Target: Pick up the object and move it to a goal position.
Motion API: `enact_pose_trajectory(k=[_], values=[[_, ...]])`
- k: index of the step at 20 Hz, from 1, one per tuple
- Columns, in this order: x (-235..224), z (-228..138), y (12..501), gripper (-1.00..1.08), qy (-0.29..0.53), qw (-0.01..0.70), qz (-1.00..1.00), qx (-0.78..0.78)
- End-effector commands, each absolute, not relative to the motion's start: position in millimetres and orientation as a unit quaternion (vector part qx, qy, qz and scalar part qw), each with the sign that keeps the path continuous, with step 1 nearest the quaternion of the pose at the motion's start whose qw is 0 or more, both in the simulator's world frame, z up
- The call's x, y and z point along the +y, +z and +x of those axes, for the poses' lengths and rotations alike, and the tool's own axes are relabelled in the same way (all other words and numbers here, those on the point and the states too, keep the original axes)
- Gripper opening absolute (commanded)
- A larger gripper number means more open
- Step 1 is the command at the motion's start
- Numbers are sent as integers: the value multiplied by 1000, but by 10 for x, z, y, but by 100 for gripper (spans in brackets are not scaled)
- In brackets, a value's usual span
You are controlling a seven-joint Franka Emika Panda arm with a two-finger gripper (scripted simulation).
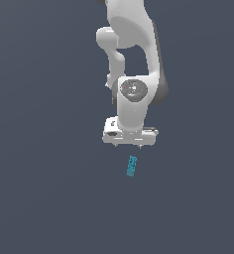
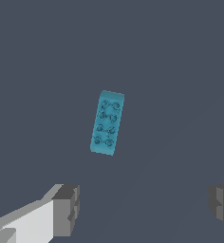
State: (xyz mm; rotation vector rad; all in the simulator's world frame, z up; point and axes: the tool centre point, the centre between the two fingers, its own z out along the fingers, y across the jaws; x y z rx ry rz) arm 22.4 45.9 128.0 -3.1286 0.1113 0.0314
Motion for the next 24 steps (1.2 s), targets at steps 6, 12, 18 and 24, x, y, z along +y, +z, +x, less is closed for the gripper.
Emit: enact_pose_trajectory(k=[6, 12, 18, 24], values=[[611, 516, 936, 100, 4, 2, -995, 96], [683, 634, 768, 100, 1, 0, -992, 123], [701, 652, 728, 100, 1, 0, -992, 128], [701, 652, 594, 100, 0, 0, -992, 129]])
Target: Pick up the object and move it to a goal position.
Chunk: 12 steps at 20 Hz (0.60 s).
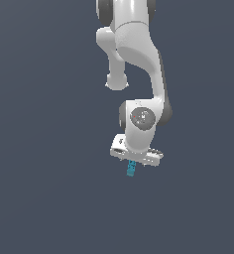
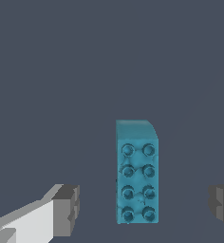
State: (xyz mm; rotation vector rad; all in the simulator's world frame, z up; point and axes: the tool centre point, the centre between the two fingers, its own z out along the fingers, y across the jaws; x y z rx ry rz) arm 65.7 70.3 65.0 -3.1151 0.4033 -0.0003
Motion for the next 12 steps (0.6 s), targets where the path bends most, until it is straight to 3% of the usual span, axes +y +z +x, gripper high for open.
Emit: enact_pose_trajectory(k=[1, 12], values=[[700, 651, 546, 100, 0, 0, -992, 129], [704, 662, 221, 100, 0, 0, -992, 130]])
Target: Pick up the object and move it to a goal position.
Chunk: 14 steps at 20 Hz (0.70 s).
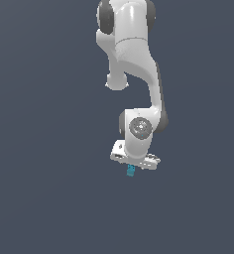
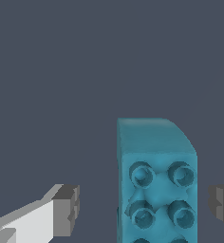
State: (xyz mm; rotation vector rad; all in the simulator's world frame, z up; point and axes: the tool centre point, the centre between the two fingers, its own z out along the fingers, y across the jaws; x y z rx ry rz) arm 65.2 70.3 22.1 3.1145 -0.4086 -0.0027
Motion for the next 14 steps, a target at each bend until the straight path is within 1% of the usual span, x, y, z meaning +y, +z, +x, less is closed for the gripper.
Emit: enact_pose_trajectory(k=[1, 14], values=[[704, 662, 221, -100, 0, 0, 992, -130], [676, 667, 254, -100, 0, 0, 991, -130]])
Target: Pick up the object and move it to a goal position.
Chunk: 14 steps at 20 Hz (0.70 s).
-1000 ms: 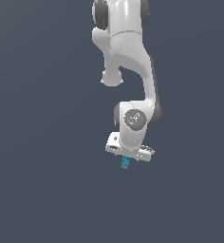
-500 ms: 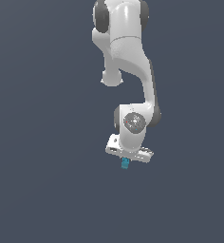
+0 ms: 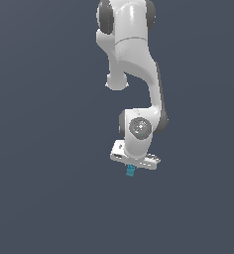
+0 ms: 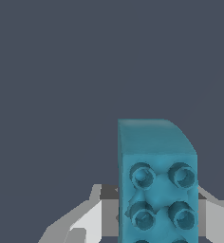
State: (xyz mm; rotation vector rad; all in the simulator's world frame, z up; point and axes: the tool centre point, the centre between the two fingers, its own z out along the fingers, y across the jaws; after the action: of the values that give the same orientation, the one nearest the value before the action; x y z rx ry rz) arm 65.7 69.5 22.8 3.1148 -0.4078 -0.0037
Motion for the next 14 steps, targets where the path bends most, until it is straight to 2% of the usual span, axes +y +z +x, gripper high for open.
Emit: enact_pose_trajectory(k=[1, 7, 14], values=[[655, 673, 281, -100, 0, 0, 991, -130], [406, 746, 591, -100, 0, 0, 991, -130], [-50, 891, 1167, -100, 0, 0, 991, -130]])
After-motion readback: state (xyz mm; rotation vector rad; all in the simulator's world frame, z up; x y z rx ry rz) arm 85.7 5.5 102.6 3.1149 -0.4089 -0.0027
